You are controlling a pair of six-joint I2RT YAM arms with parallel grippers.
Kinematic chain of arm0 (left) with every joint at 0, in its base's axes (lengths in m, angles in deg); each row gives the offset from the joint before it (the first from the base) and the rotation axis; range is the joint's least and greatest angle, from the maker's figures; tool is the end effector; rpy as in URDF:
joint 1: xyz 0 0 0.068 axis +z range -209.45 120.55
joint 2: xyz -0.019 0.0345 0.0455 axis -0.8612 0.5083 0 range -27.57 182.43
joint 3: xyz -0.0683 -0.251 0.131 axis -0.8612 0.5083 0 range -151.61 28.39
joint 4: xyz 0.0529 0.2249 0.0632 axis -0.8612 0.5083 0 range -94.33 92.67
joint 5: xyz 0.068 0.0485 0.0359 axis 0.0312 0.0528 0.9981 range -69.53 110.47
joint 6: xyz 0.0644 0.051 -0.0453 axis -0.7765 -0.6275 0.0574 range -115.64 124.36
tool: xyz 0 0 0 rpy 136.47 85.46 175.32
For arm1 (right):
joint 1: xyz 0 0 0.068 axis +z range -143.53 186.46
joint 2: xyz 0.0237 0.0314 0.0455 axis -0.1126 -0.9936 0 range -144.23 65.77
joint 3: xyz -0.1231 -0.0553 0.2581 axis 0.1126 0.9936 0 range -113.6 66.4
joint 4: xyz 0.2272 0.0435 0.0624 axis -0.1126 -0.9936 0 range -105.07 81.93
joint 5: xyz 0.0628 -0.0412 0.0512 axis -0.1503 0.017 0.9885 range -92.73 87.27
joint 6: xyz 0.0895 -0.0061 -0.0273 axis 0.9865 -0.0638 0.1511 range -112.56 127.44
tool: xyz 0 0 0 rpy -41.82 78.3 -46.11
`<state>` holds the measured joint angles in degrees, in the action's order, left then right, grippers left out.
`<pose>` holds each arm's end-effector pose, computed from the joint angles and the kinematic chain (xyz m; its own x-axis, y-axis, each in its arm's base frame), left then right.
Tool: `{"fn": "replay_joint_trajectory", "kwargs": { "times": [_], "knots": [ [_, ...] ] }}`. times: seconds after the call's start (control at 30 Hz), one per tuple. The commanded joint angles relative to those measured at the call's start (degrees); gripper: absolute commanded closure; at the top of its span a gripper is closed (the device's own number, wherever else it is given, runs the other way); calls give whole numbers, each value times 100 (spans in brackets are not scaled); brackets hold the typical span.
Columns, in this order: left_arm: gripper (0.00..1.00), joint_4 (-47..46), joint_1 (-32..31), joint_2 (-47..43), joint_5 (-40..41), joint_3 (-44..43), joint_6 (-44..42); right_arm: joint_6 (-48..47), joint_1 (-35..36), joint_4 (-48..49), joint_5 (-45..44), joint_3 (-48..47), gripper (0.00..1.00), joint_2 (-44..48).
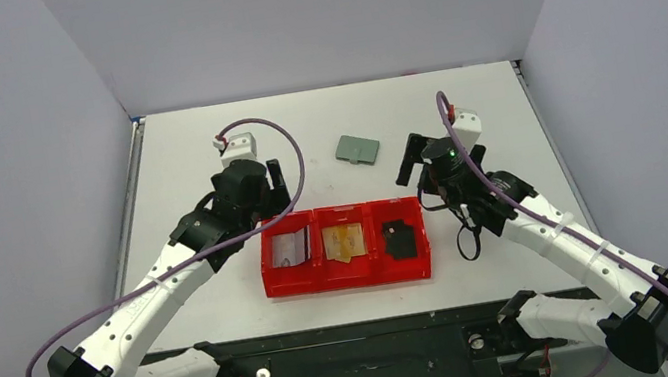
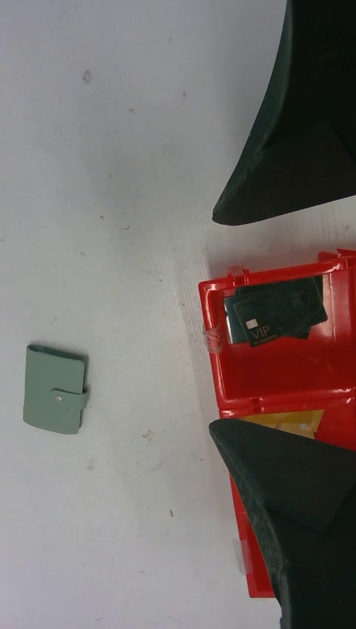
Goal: Take the credit cards out of the card holder
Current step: Move the storage box to the center of the board.
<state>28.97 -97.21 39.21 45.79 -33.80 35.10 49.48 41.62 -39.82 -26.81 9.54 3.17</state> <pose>0.2220 -0.1261 0.3233 -0.5639 -0.1476 -0.8126 -0.0017 0.9841 -0.1776 0.2130 0.1078 0.3102 -0.5443 0.3644 -0.7556 0.1392 0.9275 0.3470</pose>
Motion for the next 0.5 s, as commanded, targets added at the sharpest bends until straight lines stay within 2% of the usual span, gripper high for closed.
{"fn": "replay_joint_trajectory", "kwargs": {
  "times": [0.0,0.47],
  "knots": [
    [29,-18,25,-8,13,-380,-131,-9,-81,156,83,38,0,167],
    [29,21,28,2,-107,-482,-171,38,-167,-59,138,114,0,147]
  ]
}}
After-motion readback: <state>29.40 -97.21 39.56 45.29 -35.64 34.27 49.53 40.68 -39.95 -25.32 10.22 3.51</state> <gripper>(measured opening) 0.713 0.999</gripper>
